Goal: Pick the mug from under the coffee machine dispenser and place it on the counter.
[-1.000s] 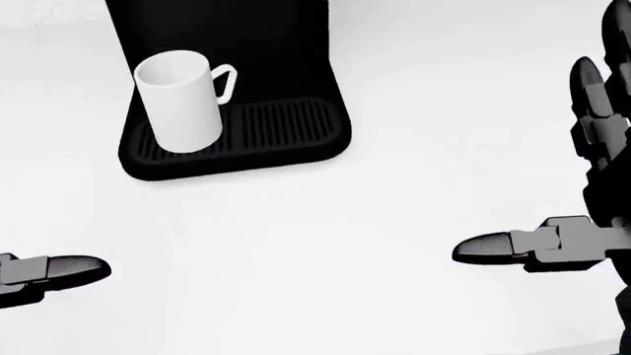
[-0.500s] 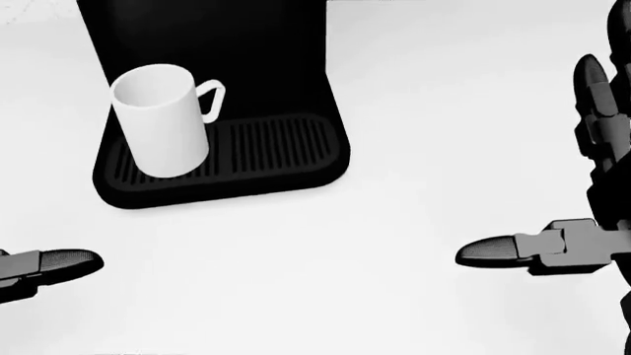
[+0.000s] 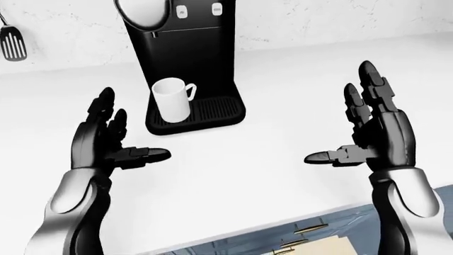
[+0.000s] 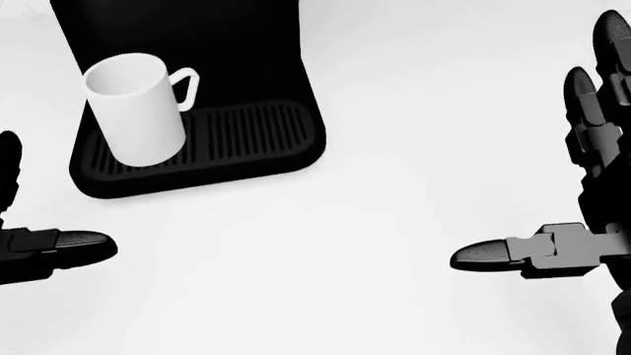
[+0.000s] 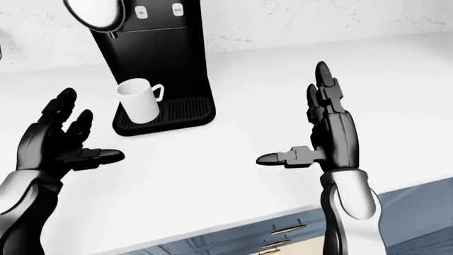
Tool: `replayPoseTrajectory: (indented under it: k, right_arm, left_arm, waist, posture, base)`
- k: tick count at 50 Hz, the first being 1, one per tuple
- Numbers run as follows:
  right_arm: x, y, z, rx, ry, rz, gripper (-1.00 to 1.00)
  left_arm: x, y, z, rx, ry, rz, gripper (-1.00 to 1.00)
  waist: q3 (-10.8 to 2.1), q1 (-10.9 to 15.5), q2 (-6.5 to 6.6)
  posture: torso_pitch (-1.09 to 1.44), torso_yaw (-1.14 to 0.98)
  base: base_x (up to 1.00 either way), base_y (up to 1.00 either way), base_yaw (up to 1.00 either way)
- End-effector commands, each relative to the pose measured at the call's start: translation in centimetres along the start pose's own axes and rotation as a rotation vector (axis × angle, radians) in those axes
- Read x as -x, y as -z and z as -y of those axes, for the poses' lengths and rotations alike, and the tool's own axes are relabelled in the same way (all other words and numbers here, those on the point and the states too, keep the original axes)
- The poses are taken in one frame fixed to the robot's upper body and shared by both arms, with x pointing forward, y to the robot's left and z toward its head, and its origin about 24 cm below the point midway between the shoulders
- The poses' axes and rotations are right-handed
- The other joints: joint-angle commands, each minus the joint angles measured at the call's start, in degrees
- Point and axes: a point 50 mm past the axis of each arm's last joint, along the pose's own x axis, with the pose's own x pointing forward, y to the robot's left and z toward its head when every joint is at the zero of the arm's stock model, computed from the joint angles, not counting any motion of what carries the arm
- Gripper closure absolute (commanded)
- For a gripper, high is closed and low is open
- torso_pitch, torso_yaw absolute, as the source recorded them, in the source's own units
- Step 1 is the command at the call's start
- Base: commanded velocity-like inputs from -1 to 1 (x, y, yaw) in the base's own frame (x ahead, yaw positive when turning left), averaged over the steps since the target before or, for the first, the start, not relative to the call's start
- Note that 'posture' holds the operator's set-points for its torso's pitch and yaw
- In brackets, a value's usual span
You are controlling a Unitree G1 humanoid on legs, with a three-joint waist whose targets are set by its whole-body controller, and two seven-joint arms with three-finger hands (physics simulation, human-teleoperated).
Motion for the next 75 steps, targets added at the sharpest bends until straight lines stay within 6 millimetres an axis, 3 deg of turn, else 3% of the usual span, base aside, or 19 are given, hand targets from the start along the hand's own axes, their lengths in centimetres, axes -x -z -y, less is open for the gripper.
replayPoseTrajectory:
  k: [1, 17, 46, 75]
  right_arm:
    - [0.0, -1.3, 0.0, 0.017, 0.001, 0.077, -1.0]
    - [0.1, -1.5, 0.0, 0.019, 0.003, 0.081, -1.0]
    - [0.1, -1.2, 0.0, 0.029, 0.01, 0.073, -1.0]
    - [0.1, -1.1, 0.0, 0.032, 0.013, 0.07, -1.0]
  left_arm:
    - [-0.1, -1.3, -0.2, -0.009, -0.002, 0.071, -1.0]
    - [-2.6, -1.5, -1.1, -0.003, -0.114, 0.056, -1.0]
    - [-6.0, -5.7, 3.1, -0.004, -0.001, 0.042, -1.0]
    - [-8.6, -5.6, 6.9, -0.032, 0.089, 0.039, -1.0]
  waist:
    - [-1.03, 0.0, -0.02]
    - [-0.51, -0.3, 0.23]
    - [-0.88, 0.0, -0.19]
    - [-0.85, 0.6, -0.96]
  posture:
    - [0.0, 0.0]
    - [0.0, 0.0]
    - [0.0, 0.0]
    - [0.0, 0.0]
  base:
    - [0.0, 0.0, 0.0]
    - [0.0, 0.0, 0.0]
    - [0.0, 0.0, 0.0]
    - [0.0, 0.0, 0.0]
